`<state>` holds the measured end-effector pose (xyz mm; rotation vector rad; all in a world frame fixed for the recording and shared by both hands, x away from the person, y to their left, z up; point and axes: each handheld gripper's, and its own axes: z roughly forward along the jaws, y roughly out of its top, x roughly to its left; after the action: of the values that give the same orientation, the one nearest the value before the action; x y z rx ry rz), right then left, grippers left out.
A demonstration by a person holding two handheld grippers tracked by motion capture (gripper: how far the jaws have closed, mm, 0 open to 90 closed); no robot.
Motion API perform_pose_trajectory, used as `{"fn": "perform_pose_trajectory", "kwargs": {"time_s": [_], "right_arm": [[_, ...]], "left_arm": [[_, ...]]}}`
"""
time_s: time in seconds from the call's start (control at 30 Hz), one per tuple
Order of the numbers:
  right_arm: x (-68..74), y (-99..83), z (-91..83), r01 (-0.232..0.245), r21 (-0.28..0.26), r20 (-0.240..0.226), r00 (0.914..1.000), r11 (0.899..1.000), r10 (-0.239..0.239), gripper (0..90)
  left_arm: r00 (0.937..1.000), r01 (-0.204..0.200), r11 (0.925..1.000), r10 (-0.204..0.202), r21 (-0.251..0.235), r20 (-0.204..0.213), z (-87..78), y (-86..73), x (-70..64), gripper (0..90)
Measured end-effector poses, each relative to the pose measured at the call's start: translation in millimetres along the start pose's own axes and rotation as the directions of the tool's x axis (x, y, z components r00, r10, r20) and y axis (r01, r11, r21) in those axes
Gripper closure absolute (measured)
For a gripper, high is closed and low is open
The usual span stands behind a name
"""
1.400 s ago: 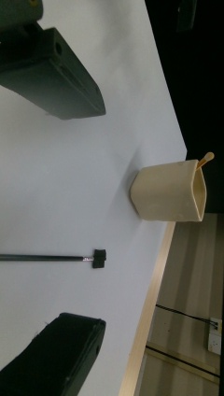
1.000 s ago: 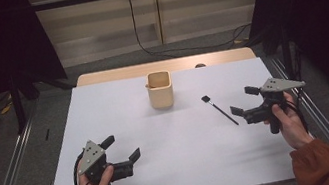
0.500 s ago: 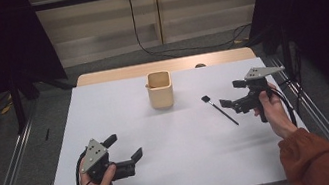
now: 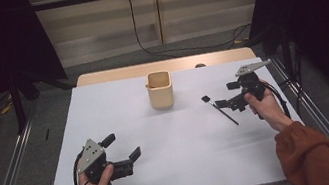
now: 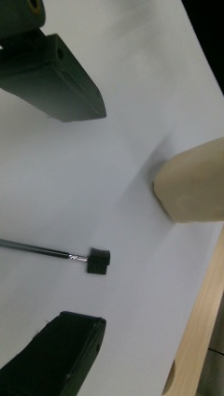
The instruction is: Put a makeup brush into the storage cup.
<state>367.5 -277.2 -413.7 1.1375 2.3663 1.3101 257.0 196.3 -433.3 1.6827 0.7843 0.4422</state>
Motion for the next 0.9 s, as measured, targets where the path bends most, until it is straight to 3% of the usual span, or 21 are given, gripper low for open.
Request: {"fn": "perform_pose_trajectory", "kwargs": {"time_s": [0.1, 0.17, 0.23, 0.43, 0.5, 0.6, 0.73, 0.87, 0.9], "right_arm": [[-3.0, 2.6, 0.7, -0.016, 0.053, -0.018, 0.9997, 0.998, 0.017, 2.1], [-5.3, 4.8, 1.1, -0.025, 0.105, -0.013, 0.9996, 0.994, 0.026, 8.1], [-8.6, 6.5, 2.5, -0.053, 0.147, -0.03, 0.9979, 0.988, 0.058, 9.1], [-12.8, 10.7, 7.7, -0.07, 0.256, -0.054, 0.9948, 0.964, 0.086, 21.8], [-13.5, 12.2, 9.3, -0.103, 0.305, -0.054, 0.9907, 0.947, 0.125, 23.4], [-14.3, 15.3, 11.4, -0.106, 0.378, -0.04, 0.9907, 0.92, 0.13, 24.6], [-13.5, 18.1, 17.1, -0.042, 0.48, -0.088, 0.9916, 0.876, 0.095, 25.4], [-14.9, 17.4, 27.8, -0.025, 0.558, -0.06, 0.9957, 0.83, 0.07, 25.8], [-15.2, 17.2, 29.5, -0.021, 0.565, -0.055, 0.9965, 0.825, 0.063, 25.8]], "left_arm": [[1.0, -0.005, 1.0, 0.005, 0.005, 0.001, 0.8, -0.4, -0.5, 2.3], [1.0, -0.006, 1.0, 0.006, 0.005, 0.004, 1.4, -0.5, -0.8, 2.3], [1.0, 0.005, 1.0, -0.005, 0.004, 0.005, 1.6, -0.8, -0.6, 2.3], [1.0, 0.007, 0.9999, -0.007, 0.013, 0.004, -0.4, -0.8, 2.9, 2.3], [1.0, 0.01, 0.9999, -0.01, 0.012, 0.001, -0.1, -1.0, 3.1, 2.3], [0.9999, 0.01, 0.9999, -0.011, 0.013, 0.007, 0.0, -1.1, 3.0, 2.3], [1.0, 0.001, 0.9999, -0.001, 0.012, 0.006, -0.6, -0.5, 3.1, 2.4], [0.9999, 0.011, 0.9998, -0.011, 0.014, 0.006, -0.2, -1.1, 3.8, 2.4], [0.9999, 0.01, 0.9999, -0.01, 0.013, 0.005, -0.4, -1.1, 4.1, 2.4]]}}
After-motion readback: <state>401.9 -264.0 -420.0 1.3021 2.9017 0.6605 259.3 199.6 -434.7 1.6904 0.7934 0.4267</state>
